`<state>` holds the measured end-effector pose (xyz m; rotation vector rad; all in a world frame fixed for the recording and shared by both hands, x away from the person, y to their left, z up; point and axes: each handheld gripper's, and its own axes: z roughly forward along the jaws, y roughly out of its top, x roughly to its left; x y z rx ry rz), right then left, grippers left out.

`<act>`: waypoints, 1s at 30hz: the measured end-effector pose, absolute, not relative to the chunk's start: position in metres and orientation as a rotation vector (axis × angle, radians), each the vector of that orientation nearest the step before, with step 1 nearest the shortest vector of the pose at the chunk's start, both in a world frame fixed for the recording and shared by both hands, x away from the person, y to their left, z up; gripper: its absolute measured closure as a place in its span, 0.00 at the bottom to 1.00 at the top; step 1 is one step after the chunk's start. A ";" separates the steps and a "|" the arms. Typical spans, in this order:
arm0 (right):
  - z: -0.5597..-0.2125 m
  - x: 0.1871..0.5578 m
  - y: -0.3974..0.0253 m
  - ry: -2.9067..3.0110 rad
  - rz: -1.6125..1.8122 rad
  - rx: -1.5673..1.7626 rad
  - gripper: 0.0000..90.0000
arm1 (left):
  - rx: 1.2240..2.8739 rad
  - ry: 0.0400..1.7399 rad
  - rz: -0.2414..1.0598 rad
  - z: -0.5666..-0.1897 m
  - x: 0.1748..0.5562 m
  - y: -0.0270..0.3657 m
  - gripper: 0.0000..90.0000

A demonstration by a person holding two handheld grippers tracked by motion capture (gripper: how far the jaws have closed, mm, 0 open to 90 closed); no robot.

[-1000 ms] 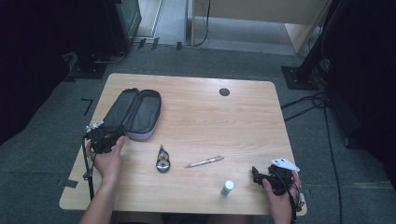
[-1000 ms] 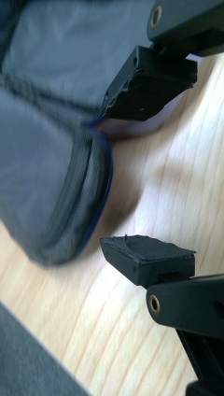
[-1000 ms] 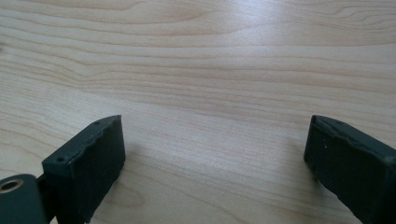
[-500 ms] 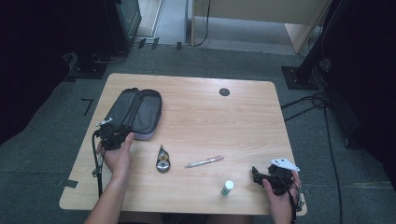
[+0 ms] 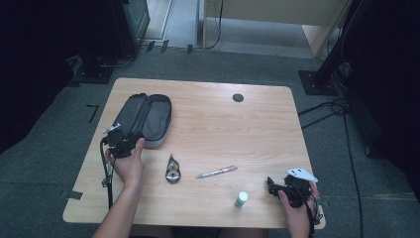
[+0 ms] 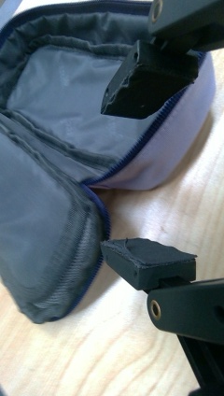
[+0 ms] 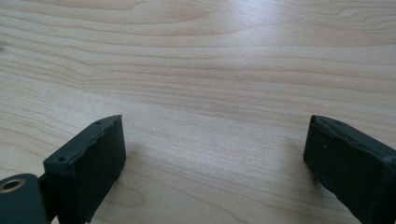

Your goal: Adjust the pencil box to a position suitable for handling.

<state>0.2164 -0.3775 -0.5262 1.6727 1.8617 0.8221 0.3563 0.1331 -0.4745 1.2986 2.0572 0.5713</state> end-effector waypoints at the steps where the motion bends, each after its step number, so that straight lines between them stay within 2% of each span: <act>1: -0.526 0.216 -0.378 1.862 0.822 1.672 0.06 | 1.312 2.058 0.575 -0.474 0.358 0.132 0.33; 8: -0.526 0.216 -0.378 1.862 0.822 1.673 0.06 | 1.346 2.095 0.539 -0.487 0.365 0.128 0.37; 11: -0.526 0.216 -0.378 1.862 0.822 1.672 0.06 | 1.354 2.093 0.552 -0.486 0.367 0.128 0.42; 21: -0.526 0.216 -0.377 1.862 0.822 1.673 0.06 | 1.376 2.073 0.551 -0.488 0.367 0.134 0.67; 26: -0.526 0.216 -0.378 1.862 0.822 1.673 0.06 | 1.380 2.024 0.500 -0.489 0.366 0.143 0.78; 30: -0.526 0.216 -0.377 1.862 0.822 1.673 0.06 | 1.406 1.984 0.511 -0.490 0.366 0.149 0.88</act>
